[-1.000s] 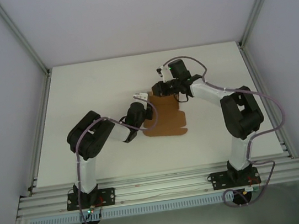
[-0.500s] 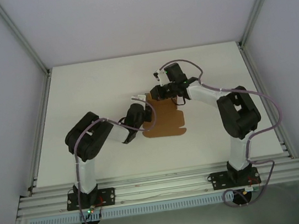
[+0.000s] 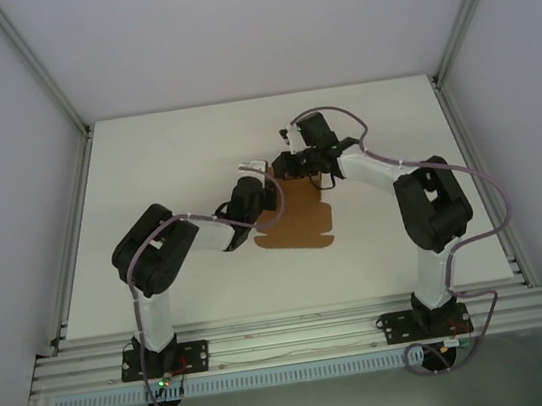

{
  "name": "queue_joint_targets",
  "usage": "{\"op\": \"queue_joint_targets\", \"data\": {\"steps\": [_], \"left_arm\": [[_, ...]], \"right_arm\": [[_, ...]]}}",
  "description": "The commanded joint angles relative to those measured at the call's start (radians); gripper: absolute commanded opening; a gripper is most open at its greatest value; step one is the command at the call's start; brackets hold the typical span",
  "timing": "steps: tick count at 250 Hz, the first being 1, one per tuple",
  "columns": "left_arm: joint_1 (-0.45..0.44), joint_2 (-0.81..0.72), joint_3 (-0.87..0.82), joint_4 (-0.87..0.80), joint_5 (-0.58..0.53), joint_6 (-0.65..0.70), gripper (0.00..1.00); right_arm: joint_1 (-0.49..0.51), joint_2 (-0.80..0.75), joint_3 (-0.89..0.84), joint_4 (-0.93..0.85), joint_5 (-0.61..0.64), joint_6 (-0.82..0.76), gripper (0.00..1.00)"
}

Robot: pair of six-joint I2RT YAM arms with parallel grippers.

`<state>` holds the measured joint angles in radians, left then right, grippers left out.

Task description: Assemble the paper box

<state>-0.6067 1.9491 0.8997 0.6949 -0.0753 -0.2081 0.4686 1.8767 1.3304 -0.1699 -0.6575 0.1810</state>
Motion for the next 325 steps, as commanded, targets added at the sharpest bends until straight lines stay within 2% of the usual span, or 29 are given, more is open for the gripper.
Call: {"op": "queue_joint_targets", "data": {"steps": [1, 14, 32, 91, 122, 143, 157, 179, 191, 208, 246, 285, 325], "left_arm": [[-0.004, 0.013, 0.046, -0.013, -0.007, -0.001, 0.22], [-0.004, 0.014, 0.05, -0.021, -0.032, -0.002, 0.17], [-0.004, 0.023, 0.053, -0.034, -0.08, -0.014, 0.0], [-0.013, 0.059, 0.057, -0.056, -0.316, -0.13, 0.0], [-0.024, 0.082, 0.053, -0.034, -0.367, -0.137, 0.0], [-0.024, 0.082, 0.071, -0.086, -0.329, -0.146, 0.0], [-0.026, 0.065, 0.027, -0.009, -0.248, -0.101, 0.0], [-0.027, 0.031, -0.039, 0.072, -0.187, -0.071, 0.34], [-0.027, 0.011, -0.053, 0.058, -0.178, -0.07, 0.44], [-0.027, -0.017, -0.063, 0.002, -0.146, -0.056, 0.51], [-0.027, -0.088, -0.149, -0.005, -0.071, -0.061, 0.5], [-0.026, -0.134, -0.168, -0.031, -0.125, -0.064, 0.39], [-0.018, -0.095, -0.116, -0.016, -0.122, -0.031, 0.35]], "right_arm": [[0.008, 0.021, 0.011, -0.111, 0.012, 0.021, 0.11], [0.008, 0.024, 0.015, -0.115, 0.013, 0.023, 0.11], [0.008, 0.025, 0.016, -0.116, 0.014, 0.031, 0.11], [0.008, 0.015, -0.016, -0.061, 0.024, 0.093, 0.11], [0.008, 0.016, -0.033, -0.029, 0.031, 0.13, 0.1], [0.008, 0.019, -0.035, -0.022, 0.038, 0.142, 0.1], [0.008, 0.021, -0.031, -0.025, 0.05, 0.141, 0.1], [0.007, 0.021, -0.022, -0.039, 0.065, 0.137, 0.1], [0.007, 0.021, -0.019, -0.045, 0.069, 0.134, 0.1], [0.007, 0.022, -0.014, -0.049, 0.076, 0.136, 0.1], [0.007, 0.02, -0.01, -0.052, 0.071, 0.139, 0.1], [0.008, 0.016, -0.01, -0.055, 0.069, 0.138, 0.1], [0.007, 0.017, -0.006, -0.058, 0.067, 0.137, 0.1]]}}
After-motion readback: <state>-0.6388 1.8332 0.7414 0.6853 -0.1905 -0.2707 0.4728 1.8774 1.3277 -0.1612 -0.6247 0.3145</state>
